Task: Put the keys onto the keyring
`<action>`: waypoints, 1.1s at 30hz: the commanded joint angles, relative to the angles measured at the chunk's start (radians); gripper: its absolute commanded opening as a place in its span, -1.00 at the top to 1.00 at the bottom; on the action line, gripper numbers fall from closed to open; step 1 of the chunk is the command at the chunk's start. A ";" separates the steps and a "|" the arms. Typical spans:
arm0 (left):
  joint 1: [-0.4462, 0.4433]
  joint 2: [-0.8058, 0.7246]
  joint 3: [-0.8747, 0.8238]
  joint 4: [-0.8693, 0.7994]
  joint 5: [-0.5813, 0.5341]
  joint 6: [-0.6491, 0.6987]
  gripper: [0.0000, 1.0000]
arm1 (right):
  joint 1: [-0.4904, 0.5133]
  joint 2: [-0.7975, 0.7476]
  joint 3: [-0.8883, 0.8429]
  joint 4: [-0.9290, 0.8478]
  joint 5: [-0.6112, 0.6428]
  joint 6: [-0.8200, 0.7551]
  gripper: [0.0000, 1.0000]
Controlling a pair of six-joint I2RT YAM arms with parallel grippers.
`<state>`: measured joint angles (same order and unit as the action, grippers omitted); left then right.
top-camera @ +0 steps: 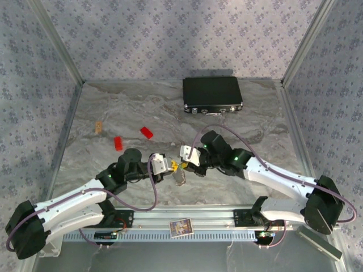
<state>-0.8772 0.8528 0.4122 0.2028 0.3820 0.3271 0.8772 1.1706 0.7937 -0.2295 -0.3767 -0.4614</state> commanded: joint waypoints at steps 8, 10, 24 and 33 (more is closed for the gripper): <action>-0.001 0.001 -0.027 0.142 0.057 -0.053 1.00 | -0.009 -0.106 -0.073 0.111 -0.073 0.028 0.53; 0.000 0.008 -0.028 0.152 0.067 -0.062 1.00 | -0.008 -0.105 -0.079 0.137 -0.084 0.039 0.53; -0.002 0.010 -0.031 0.165 0.060 -0.073 1.00 | 0.001 -0.058 -0.060 0.148 -0.104 0.037 1.00; -0.012 0.020 0.066 -0.098 -0.058 0.025 0.56 | 0.053 -0.029 0.100 -0.099 -0.010 -0.079 1.00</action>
<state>-0.8795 0.8726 0.4252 0.1841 0.3576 0.3042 0.9119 1.1320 0.8139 -0.2337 -0.4198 -0.4858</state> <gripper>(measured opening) 0.225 0.051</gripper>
